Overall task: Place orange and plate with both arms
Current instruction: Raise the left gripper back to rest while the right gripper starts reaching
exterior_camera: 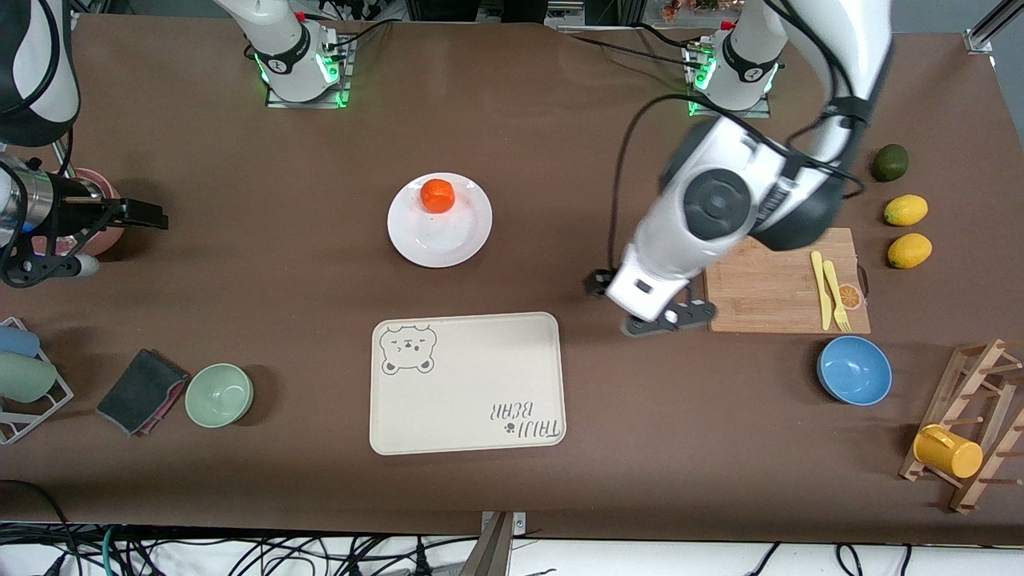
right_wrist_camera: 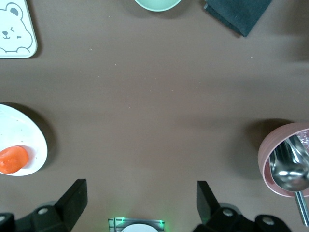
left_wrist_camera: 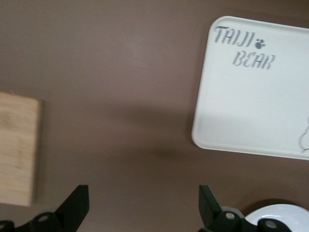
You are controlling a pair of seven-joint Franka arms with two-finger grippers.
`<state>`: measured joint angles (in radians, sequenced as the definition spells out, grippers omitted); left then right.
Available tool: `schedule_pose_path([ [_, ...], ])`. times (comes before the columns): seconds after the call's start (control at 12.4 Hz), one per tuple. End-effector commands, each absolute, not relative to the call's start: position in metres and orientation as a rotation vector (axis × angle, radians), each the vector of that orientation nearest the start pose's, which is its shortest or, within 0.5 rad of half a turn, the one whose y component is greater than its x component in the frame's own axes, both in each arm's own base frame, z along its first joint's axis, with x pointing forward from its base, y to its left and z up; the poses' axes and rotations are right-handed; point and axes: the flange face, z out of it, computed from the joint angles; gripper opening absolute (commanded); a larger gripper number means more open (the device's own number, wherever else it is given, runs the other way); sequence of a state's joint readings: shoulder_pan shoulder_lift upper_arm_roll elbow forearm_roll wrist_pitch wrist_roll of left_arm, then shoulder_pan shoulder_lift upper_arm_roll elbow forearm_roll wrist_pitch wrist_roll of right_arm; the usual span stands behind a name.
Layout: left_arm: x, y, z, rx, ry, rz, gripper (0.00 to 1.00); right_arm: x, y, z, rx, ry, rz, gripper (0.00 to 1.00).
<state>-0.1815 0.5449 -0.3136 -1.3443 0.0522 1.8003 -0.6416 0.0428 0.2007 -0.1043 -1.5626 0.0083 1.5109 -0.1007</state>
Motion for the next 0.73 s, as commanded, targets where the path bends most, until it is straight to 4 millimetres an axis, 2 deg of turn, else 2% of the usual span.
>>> schedule_pose_path([
  [0.0, 0.657, -0.223, 0.429, -3.205, -0.073, 0.212, 1.00, 0.593, -0.031, 0.520, -3.092, -0.085, 0.368, 1.00],
  [0.24, 0.671, -0.143, 0.440, -3.209, 0.089, 0.230, 1.00, 0.592, -0.028, 0.519, -3.088, -0.092, 0.375, 1.00],
  [0.48, 0.673, -0.080, 0.457, -3.191, 0.102, 0.233, 1.00, 0.587, -0.028, 0.513, -3.077, -0.108, 0.362, 1.00],
  [0.64, 0.669, -0.051, 0.473, -3.144, 0.121, 0.221, 1.00, 0.587, -0.029, 0.509, -3.026, -0.141, 0.341, 1.00],
])
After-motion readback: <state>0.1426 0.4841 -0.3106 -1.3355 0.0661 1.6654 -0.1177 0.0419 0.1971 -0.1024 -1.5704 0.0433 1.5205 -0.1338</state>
